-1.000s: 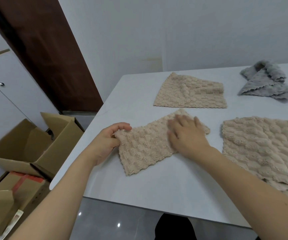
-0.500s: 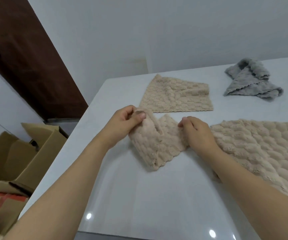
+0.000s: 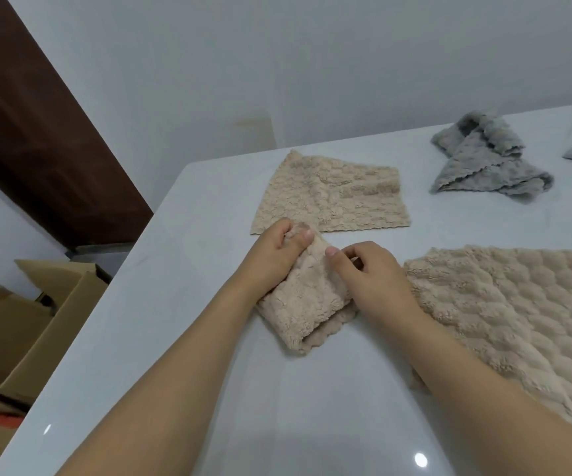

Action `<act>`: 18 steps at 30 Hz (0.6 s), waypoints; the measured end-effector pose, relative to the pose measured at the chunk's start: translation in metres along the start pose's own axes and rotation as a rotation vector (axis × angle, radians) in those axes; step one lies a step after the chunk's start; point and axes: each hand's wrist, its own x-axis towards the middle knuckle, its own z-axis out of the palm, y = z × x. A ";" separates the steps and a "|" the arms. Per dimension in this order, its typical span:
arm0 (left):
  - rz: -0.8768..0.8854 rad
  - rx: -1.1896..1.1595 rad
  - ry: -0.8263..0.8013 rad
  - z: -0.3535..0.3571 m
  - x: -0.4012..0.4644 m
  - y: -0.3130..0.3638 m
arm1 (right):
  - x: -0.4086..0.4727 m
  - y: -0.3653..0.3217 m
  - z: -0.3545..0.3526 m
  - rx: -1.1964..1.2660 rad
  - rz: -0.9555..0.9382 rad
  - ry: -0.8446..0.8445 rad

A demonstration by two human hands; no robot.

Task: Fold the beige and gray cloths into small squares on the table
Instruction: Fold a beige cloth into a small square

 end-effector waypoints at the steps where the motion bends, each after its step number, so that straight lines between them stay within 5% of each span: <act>1: -0.002 0.065 -0.010 0.001 0.000 -0.002 | 0.001 0.002 0.001 -0.028 0.002 -0.004; 6: -0.039 0.384 0.005 0.008 0.000 0.007 | 0.003 0.004 0.003 -0.077 0.011 -0.002; 12: -0.200 0.286 -0.066 -0.030 -0.019 -0.010 | 0.004 0.003 0.001 -0.237 0.009 -0.103; 18: -0.155 0.140 0.091 -0.018 -0.038 -0.025 | 0.027 -0.027 0.002 -0.450 0.170 -0.323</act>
